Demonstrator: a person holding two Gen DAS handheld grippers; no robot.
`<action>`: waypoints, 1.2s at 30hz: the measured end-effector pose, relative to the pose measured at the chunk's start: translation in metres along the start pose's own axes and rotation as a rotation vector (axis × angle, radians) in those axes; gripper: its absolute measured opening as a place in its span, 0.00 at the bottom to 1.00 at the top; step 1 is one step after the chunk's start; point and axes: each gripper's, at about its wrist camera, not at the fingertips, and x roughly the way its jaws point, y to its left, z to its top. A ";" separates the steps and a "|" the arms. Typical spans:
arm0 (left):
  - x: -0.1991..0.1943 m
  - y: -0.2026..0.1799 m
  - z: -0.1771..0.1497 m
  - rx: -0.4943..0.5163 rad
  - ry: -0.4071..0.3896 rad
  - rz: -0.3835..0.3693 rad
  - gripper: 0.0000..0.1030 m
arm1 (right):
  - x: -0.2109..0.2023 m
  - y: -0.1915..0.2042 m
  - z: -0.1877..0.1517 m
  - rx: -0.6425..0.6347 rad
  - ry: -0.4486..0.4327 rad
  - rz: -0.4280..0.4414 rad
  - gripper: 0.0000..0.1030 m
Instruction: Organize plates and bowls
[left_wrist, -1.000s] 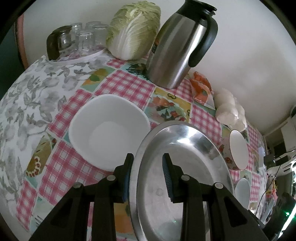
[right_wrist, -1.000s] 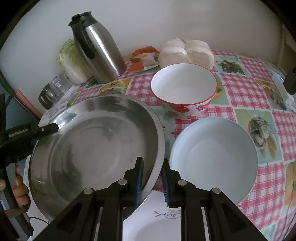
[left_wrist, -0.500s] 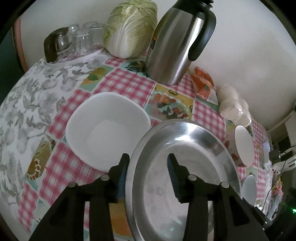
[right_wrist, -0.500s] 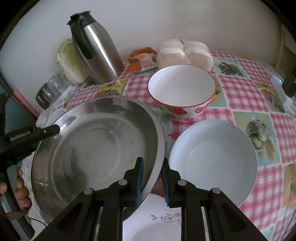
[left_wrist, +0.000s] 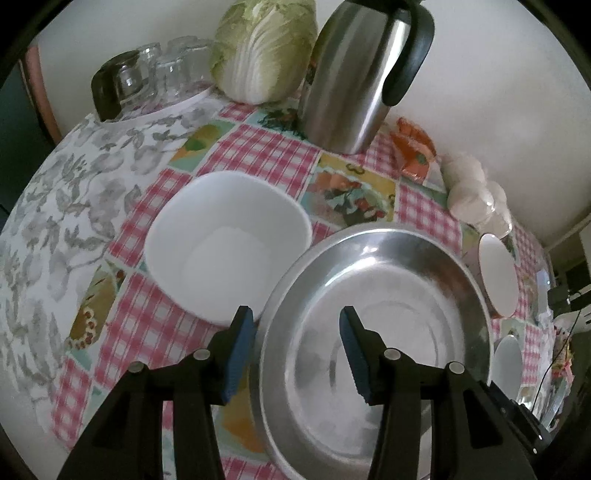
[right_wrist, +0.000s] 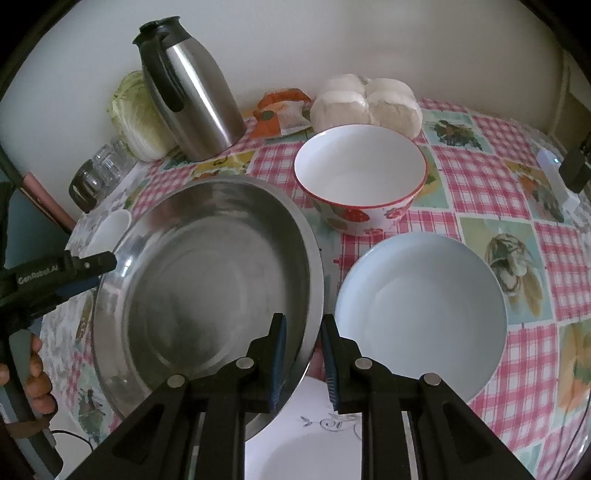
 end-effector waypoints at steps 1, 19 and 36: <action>0.000 0.001 -0.001 -0.002 0.013 0.007 0.48 | -0.001 0.000 0.000 0.001 0.004 0.001 0.22; 0.002 -0.018 -0.009 0.103 0.016 0.039 0.50 | -0.003 -0.004 -0.003 0.046 0.002 0.010 0.22; -0.011 -0.014 -0.010 0.072 0.016 0.032 0.54 | -0.018 -0.006 -0.005 0.072 0.032 0.009 0.21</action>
